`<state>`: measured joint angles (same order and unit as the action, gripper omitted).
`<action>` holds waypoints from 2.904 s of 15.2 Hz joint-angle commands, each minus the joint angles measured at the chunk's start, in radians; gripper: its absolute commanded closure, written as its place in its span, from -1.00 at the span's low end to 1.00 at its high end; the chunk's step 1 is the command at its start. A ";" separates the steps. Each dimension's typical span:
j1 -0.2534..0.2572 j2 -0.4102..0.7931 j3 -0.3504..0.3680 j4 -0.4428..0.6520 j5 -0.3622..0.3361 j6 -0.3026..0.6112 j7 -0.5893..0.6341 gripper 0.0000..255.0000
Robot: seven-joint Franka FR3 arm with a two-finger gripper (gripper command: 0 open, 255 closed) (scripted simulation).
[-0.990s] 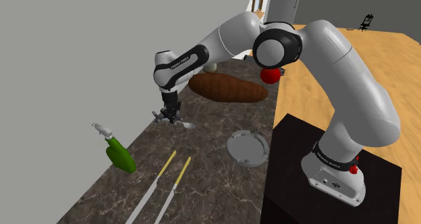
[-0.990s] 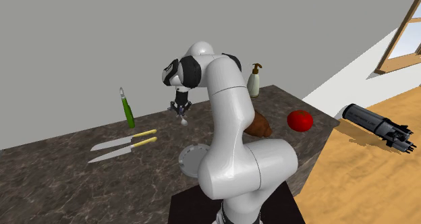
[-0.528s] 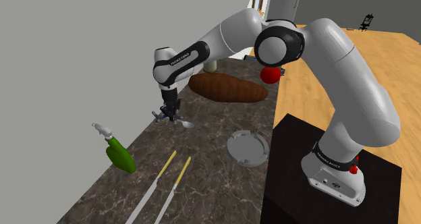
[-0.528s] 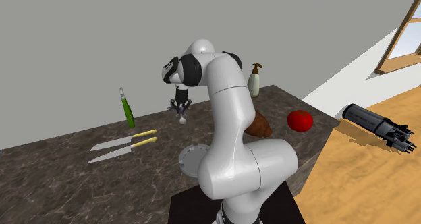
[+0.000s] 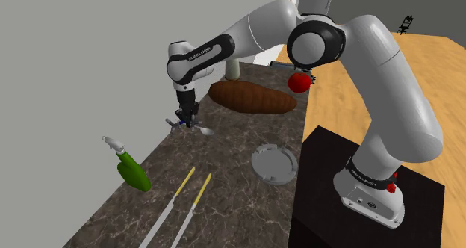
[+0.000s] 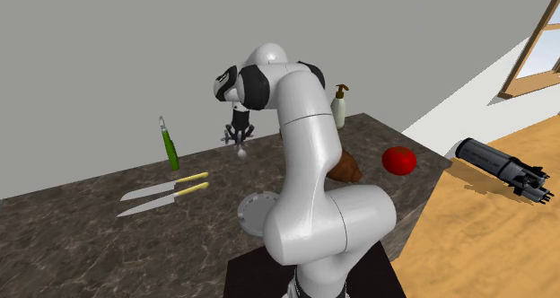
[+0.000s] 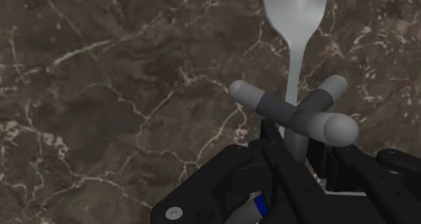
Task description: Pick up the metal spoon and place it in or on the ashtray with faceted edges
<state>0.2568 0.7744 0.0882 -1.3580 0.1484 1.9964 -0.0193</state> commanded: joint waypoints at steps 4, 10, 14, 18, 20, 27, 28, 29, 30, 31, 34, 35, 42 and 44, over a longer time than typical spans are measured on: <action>-0.001 -0.033 0.000 0.014 -0.001 -0.047 0.008 1.00; -0.007 -0.149 0.004 -0.134 0.008 -0.016 0.002 1.00; -0.017 -0.316 0.010 -0.400 0.028 0.082 -0.020 1.00; -0.025 -0.465 0.017 -0.625 0.051 0.156 -0.041 1.00; -0.028 -0.536 0.020 -0.727 0.063 0.186 -0.052 1.00; -0.031 -0.786 0.029 -1.051 0.111 0.257 -0.090 1.00; -0.030 -0.823 0.029 -1.094 0.118 0.263 -0.095 1.00; -0.029 -0.860 0.030 -1.136 0.125 0.268 -0.099 1.00; -0.027 -0.898 0.030 -1.178 0.132 0.271 -0.104 1.00; -0.025 -0.937 0.031 -1.219 0.139 0.273 -0.108 1.00; -0.018 -1.059 0.030 -1.340 0.157 0.269 -0.117 1.00; -0.015 -1.102 0.030 -1.379 0.162 0.264 -0.119 1.00; -0.003 -1.071 0.033 -1.449 0.192 0.365 -0.148 1.00; 0.000 -1.039 0.033 -1.455 0.202 0.401 -0.158 1.00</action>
<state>0.2550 -0.2806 0.1209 -2.8096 0.3449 2.3776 -0.1722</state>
